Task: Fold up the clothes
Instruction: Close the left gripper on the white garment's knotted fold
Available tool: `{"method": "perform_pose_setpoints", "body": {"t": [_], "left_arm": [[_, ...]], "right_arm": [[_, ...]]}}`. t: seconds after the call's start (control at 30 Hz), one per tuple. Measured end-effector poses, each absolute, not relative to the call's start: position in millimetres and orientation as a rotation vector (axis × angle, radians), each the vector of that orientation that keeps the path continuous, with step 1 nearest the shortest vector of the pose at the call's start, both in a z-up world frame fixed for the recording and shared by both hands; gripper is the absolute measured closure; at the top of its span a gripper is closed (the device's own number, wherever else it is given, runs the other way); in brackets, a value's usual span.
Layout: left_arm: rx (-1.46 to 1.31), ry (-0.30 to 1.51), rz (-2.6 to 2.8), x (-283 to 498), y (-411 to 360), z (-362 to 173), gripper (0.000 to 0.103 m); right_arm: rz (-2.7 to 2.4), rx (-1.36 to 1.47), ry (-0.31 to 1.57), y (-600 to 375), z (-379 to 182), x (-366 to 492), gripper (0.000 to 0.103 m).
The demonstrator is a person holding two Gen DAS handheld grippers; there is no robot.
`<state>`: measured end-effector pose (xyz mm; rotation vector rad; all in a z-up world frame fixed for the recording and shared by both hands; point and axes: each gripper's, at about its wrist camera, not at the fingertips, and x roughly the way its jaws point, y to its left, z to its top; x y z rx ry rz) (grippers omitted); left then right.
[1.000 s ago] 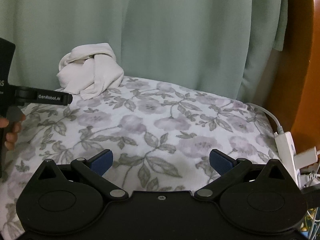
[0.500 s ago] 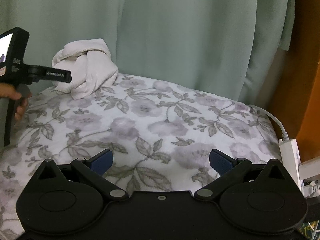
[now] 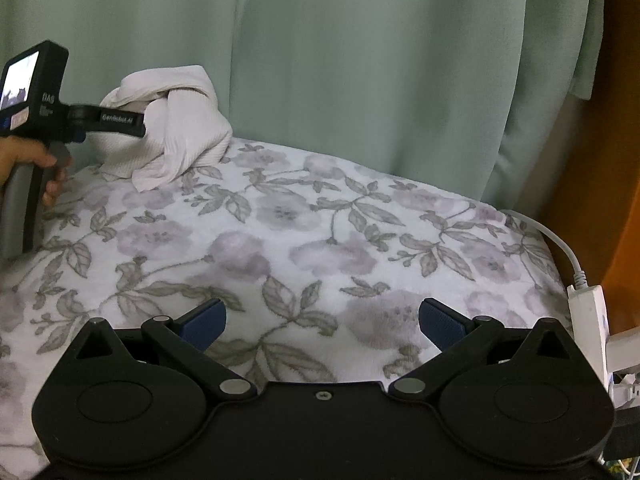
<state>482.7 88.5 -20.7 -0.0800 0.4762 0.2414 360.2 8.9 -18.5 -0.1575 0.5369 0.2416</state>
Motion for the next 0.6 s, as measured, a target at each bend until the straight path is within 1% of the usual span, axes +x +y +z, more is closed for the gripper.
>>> {"method": "perform_pose_setpoints", "body": {"t": [0.17,0.27,0.43,0.5,0.57,0.6], "left_arm": [[-0.070,0.469,0.265,497,90,-19,0.000],[-0.090,0.468,0.259,504,94,-20,0.003],[-0.110,0.434,0.255,507,96,-15,0.004],[-0.101,0.431,0.263,512,96,-13,0.007],[-0.104,0.427,0.273,516,99,-12,0.007],[-0.112,0.425,0.276,518,101,-12,0.009]], "right_arm": [[0.240,-0.155,0.542,9,-21,363,0.001],[0.238,-0.159,0.548,9,-23,365,0.001],[0.241,-0.162,0.554,9,-26,367,0.001],[0.242,-0.162,0.557,9,-27,368,0.001],[0.244,-0.163,0.561,9,-28,369,0.001],[0.244,-0.164,0.562,9,-28,369,0.001]]}}
